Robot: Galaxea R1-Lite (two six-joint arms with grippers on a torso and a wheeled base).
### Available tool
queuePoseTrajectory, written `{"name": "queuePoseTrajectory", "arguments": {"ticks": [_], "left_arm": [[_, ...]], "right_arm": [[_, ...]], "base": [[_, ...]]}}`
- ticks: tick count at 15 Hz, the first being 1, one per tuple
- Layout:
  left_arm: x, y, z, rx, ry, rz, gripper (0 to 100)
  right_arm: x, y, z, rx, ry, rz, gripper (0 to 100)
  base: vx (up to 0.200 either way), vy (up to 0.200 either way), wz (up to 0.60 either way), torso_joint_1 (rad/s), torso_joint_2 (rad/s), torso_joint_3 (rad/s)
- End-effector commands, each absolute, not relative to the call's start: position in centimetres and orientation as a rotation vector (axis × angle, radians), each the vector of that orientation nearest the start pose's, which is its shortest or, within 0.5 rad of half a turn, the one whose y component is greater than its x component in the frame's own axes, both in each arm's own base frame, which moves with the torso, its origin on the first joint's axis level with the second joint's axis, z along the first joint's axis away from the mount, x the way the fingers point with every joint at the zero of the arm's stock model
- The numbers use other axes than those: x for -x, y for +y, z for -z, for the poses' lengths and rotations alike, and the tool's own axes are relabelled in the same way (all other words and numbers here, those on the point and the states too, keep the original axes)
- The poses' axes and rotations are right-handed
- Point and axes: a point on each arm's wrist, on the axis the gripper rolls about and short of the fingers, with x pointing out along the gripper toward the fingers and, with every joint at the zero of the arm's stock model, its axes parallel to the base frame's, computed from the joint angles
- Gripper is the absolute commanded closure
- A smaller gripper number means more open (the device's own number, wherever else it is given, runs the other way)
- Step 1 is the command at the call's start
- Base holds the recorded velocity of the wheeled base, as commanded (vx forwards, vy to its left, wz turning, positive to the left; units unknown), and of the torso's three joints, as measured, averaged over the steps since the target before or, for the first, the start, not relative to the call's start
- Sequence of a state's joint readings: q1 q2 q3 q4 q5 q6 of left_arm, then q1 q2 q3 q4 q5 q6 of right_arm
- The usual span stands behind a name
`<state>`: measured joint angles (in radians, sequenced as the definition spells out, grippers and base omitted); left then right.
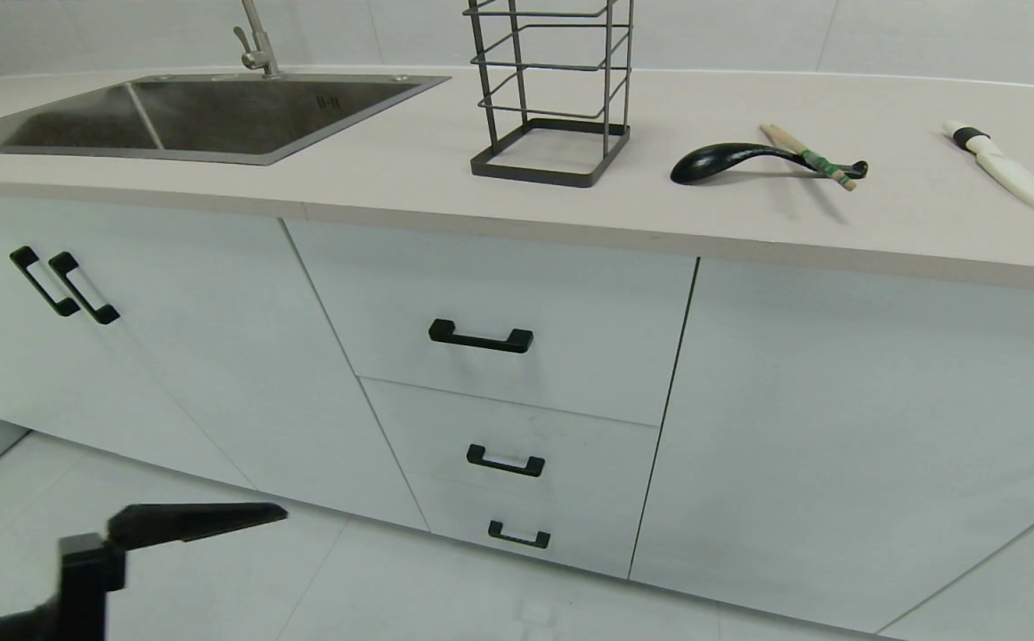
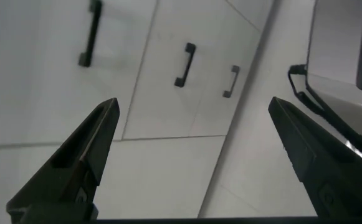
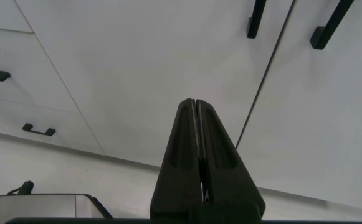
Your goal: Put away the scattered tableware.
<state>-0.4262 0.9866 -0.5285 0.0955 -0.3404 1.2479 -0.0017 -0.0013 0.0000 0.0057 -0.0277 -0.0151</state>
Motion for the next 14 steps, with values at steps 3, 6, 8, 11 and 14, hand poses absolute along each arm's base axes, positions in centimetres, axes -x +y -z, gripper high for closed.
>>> {"name": "queuePoseTrajectory", "arguments": {"ticks": [3,6,8,11,14], "left_arm": [[-12.5,-8.8,-15.8,-1.262,0.16,1.213,0],[-12.5,-8.8,-15.5,-1.273,0.182,1.203,0],[-13.4,-9.2,-15.0,-1.353,0.221,1.162,0],[-15.8,-10.6,-13.4,-1.454,0.275,1.174,0],[-18.7,-12.4,-11.3,-1.453,0.294,1.194,0]], "right_arm": [[2.3,-0.1,-7.5,0.015,0.006,0.029,100],[2.3,-0.1,-7.5,0.015,0.006,0.029,100],[2.3,-0.1,-7.5,0.015,0.005,0.029,100],[2.3,-0.1,-7.5,0.015,0.006,0.029,100],[2.3,-0.1,-7.5,0.015,0.006,0.029,100]], "base": [[0.0,0.0,0.0,0.0,0.0,0.0],[0.0,0.0,0.0,0.0,0.0,0.0],[0.0,0.0,0.0,0.0,0.0,0.0],[0.0,0.0,0.0,0.0,0.0,0.0],[0.0,0.0,0.0,0.0,0.0,0.0]]}}
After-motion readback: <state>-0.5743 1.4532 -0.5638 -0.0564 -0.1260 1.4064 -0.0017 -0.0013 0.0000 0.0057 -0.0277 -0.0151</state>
